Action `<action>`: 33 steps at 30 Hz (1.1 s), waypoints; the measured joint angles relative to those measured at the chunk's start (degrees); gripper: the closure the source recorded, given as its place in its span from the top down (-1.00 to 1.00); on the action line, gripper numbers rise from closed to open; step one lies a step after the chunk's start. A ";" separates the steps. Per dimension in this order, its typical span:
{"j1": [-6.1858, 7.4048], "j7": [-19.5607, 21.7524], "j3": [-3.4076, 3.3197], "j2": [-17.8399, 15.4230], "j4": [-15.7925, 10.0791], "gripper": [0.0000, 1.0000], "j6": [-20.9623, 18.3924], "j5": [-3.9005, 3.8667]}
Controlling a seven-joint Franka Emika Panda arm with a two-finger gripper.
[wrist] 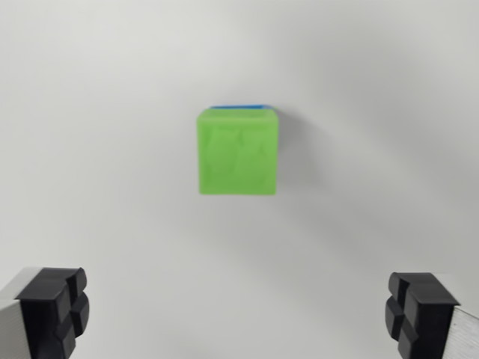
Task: Stack cube
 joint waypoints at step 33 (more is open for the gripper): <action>0.00 -0.20 0.04 -4.32 8.65 1.00 -12.96 0.22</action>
